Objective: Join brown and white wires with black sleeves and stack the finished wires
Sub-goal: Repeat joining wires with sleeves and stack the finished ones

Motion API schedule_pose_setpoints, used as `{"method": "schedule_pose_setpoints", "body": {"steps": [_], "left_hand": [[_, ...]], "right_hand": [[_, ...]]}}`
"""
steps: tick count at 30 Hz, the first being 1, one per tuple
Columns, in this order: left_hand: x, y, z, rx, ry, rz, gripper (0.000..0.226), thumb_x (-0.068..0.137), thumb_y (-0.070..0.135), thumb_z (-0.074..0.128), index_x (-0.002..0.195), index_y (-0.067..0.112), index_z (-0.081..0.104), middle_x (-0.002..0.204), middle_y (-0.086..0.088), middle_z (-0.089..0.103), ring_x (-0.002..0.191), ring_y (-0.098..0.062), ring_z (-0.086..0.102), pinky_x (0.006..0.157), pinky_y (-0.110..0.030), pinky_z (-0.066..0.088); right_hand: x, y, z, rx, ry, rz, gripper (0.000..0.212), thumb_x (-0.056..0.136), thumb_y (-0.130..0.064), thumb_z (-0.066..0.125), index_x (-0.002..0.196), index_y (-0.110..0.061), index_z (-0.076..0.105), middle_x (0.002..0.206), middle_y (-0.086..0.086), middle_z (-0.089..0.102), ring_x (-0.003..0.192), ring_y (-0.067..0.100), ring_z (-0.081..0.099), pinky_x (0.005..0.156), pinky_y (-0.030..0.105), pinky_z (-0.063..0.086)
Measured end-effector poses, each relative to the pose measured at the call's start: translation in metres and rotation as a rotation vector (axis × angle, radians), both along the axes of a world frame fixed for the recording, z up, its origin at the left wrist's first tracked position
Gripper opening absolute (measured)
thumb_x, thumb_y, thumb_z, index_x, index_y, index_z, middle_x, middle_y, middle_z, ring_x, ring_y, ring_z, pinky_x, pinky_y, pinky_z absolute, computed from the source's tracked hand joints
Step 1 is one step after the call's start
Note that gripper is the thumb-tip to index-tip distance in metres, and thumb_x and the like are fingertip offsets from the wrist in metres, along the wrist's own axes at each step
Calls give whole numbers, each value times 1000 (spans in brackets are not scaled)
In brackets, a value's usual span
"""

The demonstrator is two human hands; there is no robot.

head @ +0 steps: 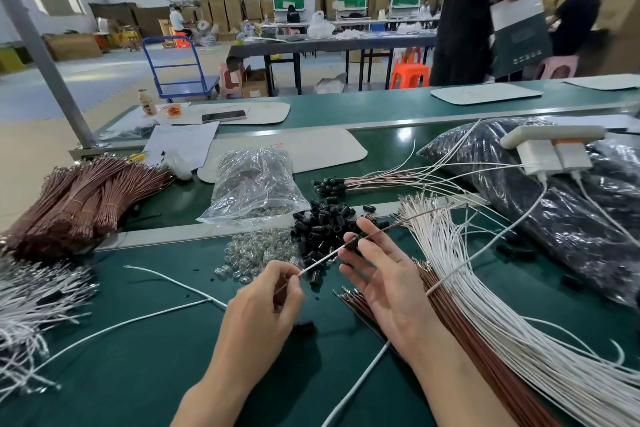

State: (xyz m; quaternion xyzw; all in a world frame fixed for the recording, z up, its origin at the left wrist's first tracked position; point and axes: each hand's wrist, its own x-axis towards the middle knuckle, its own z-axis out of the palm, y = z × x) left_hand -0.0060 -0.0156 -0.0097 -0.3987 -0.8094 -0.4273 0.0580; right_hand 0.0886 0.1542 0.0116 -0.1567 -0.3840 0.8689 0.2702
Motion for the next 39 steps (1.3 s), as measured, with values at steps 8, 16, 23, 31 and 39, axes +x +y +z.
{"method": "schedule_pose_setpoints", "body": {"steps": [8,16,23,31,39], "left_hand": [[1,1,1,40,1,-26,8,97,41,52,102,42,57,79,22,62,61,-7,55,57,-25,43],[-7,-4,4,-13,67,33,20,94,47,52,106,35,64,86,29,61,89,3,53,78,-33,52],[2,-3,8,28,174,0,15,96,42,53,104,35,65,91,25,65,75,-13,60,71,-34,53],[-10,-9,6,22,59,-3,25,94,55,48,106,39,62,83,25,62,82,-7,61,74,-37,56],[-6,-2,1,92,67,-16,7,97,46,51,99,42,57,93,25,63,85,-5,64,73,-27,52]], "right_hand": [[-5,-17,-2,121,-58,126,25,96,-4,58,103,-17,78,106,10,74,88,21,72,75,28,58],[6,5,6,-6,10,-18,25,96,1,55,108,-7,74,101,14,74,82,22,72,75,33,63],[1,-7,1,77,-44,102,30,97,-2,54,108,-17,78,109,11,74,94,22,73,80,30,59],[7,1,8,36,4,-12,28,96,1,54,104,-11,78,105,14,74,87,25,73,73,32,62],[2,-13,3,192,-50,71,30,99,-3,55,107,-20,78,108,9,74,97,25,72,79,31,59]]}}
